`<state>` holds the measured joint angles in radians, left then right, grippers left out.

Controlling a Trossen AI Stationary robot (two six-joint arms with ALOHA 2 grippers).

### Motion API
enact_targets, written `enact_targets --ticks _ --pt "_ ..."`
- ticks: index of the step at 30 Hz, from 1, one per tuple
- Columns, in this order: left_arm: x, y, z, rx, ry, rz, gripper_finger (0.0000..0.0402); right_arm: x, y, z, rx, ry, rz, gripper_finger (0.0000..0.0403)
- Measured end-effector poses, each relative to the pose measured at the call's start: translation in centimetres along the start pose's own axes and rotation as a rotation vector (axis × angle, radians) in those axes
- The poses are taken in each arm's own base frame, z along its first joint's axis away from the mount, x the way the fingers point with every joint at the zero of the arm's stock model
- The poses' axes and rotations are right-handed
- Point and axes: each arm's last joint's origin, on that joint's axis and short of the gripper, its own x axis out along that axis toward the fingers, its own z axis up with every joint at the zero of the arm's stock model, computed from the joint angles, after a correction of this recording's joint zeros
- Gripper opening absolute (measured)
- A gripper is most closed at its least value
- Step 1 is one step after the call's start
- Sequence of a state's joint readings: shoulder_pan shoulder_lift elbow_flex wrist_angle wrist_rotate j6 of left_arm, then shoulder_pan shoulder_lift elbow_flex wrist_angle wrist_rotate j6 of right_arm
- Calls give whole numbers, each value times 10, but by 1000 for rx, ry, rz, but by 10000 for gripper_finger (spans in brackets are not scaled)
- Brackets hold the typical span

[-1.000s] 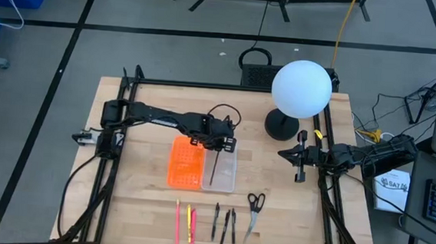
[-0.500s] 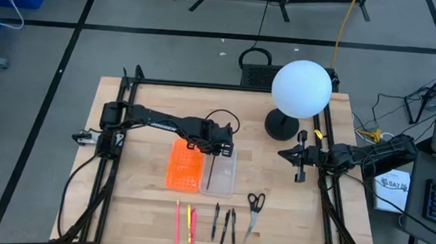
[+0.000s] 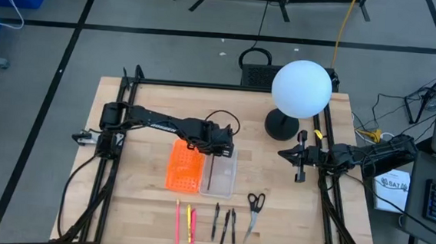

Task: Pick & place school supplies into a supply box
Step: Put the brown pencil into the supply box, then put the black scissors into the supply box

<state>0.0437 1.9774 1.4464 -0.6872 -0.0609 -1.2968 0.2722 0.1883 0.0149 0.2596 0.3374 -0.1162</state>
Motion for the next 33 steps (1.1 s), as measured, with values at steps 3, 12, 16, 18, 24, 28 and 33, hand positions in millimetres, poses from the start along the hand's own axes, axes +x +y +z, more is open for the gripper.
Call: enact_targets --ticks 3,12,16,18,24,28,33 --pt "0 0 0 -1 0 0 163 0 0 0 0 0 0 0" --pt "0 -1 -1 0 50 -23 197 0 0 0 0 0 0 0" --pt "-9 -3 0 16 37 -48 202 0 0 0 0 -1 0 0" --pt "-21 -4 2 53 9 -68 201 0 0 0 1 -2 0 0" --pt "-98 3 -4 155 -158 -145 152 0 0 1 2 -5 -1 0" --pt "-163 26 -31 185 -334 -125 73 0 0 0 -1 3 0 0" --pt "-204 60 -74 203 -405 -74 10 0 0 -1 -4 11 2 0"
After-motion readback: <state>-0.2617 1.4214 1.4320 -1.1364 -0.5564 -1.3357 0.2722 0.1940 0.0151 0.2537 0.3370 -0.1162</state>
